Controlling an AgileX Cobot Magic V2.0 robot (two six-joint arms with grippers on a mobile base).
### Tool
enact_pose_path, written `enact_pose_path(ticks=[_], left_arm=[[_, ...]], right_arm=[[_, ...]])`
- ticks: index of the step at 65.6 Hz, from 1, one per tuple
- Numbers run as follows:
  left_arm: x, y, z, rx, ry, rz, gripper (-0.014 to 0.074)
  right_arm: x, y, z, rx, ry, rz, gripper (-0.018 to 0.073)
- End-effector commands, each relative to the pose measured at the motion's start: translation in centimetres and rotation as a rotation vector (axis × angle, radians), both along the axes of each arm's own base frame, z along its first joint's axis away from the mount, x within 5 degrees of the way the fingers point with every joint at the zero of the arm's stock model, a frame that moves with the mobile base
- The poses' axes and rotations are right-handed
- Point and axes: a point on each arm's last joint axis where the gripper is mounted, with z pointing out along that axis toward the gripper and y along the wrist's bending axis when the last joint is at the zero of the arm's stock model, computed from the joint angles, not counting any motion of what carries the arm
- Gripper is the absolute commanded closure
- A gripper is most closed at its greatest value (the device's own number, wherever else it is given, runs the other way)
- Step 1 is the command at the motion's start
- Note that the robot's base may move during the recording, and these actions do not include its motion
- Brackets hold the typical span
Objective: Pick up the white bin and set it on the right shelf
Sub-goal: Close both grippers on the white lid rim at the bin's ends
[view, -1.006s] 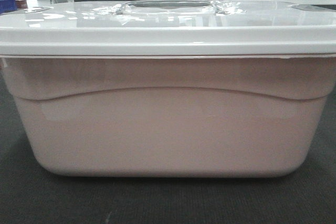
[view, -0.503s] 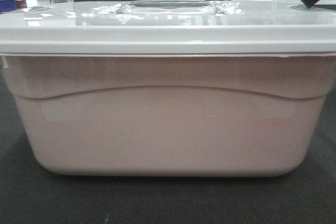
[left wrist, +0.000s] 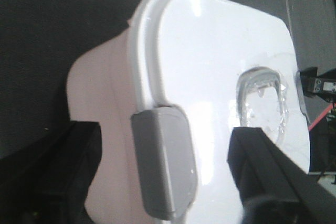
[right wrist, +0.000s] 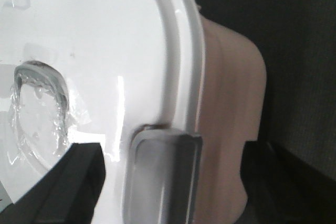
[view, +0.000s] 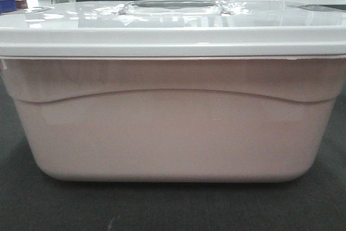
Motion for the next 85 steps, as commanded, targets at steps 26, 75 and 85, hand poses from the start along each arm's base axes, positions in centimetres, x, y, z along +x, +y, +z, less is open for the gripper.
enact_pose_path(ticks=[26, 75, 85], left_arm=[[-0.1, -1.8, 0.5, -0.107, 0.032, -0.12, 0.0197], [-0.9, -3.6, -1.0, -0.098, 0.094, -0.167, 0.0197], [-0.8, -3.8, -0.8, -0.122, 0.091, -0.166, 0.0197]], right_arm=[[-1.4, 1.6, 2.4, 0.114, 0.0, 0.094, -0.0064], [-1.8, 2.8, 1.9, 0.199, 0.044, 0.096, -0.0064], [-2.0, 3.7, 1.8, 0.197, 0.048, 0.131, -0.0064]])
